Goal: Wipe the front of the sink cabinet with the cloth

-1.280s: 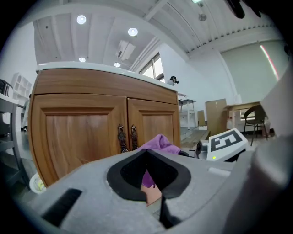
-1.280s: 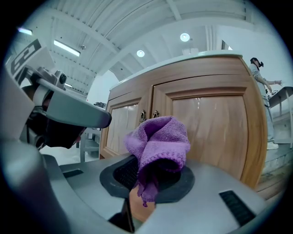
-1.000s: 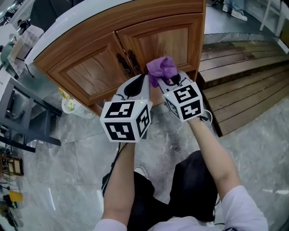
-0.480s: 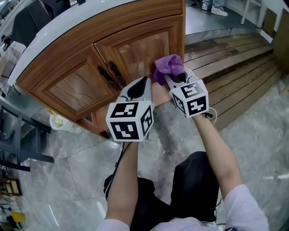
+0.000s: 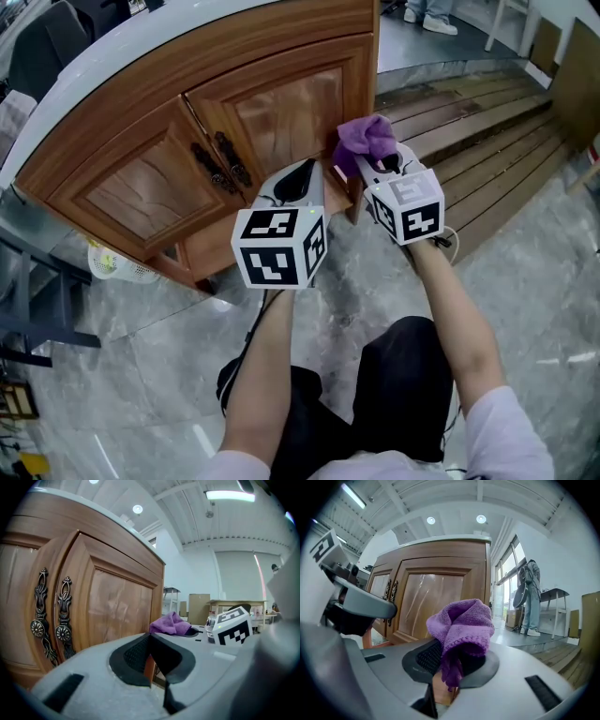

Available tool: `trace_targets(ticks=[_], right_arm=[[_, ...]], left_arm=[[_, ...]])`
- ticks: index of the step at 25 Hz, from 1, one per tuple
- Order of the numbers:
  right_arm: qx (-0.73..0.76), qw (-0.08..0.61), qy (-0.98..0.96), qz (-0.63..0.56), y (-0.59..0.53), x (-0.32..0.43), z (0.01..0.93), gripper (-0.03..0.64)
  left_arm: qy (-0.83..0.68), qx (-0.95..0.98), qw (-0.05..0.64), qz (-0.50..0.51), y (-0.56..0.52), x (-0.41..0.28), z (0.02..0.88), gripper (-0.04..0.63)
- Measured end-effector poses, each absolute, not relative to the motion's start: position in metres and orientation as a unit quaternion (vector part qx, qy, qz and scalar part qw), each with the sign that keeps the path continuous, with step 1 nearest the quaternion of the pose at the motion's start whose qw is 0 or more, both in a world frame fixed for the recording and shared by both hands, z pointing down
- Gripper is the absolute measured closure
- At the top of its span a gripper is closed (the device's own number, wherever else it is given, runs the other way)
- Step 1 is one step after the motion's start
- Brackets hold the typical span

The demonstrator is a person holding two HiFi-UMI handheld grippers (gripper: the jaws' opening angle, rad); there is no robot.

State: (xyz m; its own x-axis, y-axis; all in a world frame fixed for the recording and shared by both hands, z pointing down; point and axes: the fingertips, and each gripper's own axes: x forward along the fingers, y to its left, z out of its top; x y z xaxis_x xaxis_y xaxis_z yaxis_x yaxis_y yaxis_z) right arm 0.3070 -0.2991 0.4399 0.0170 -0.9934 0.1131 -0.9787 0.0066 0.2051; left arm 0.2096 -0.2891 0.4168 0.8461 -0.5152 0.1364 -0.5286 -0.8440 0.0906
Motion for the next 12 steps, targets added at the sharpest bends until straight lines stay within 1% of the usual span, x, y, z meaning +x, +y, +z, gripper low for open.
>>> trace_targets(ticks=[4, 8, 12], right_arm=[[0.687, 0.102, -0.719, -0.034, -0.296, 0.279, 0.428, 0.545], [0.669, 0.096, -0.737, -0.025, -0.296, 0.249, 0.411, 0.545], [0.656, 0.080, -0.750, 0.019, -0.302, 0.222, 0.378, 0.545]], left_arm=[[-0.287, 0.955, 0.055, 0.056, -0.296, 0.200, 0.416, 0.589], [-0.290, 0.951, 0.087, 0.063, -0.292, 0.187, 0.407, 0.589], [-0.308, 0.942, 0.090, 0.100, -0.295, 0.165, 0.381, 0.589]])
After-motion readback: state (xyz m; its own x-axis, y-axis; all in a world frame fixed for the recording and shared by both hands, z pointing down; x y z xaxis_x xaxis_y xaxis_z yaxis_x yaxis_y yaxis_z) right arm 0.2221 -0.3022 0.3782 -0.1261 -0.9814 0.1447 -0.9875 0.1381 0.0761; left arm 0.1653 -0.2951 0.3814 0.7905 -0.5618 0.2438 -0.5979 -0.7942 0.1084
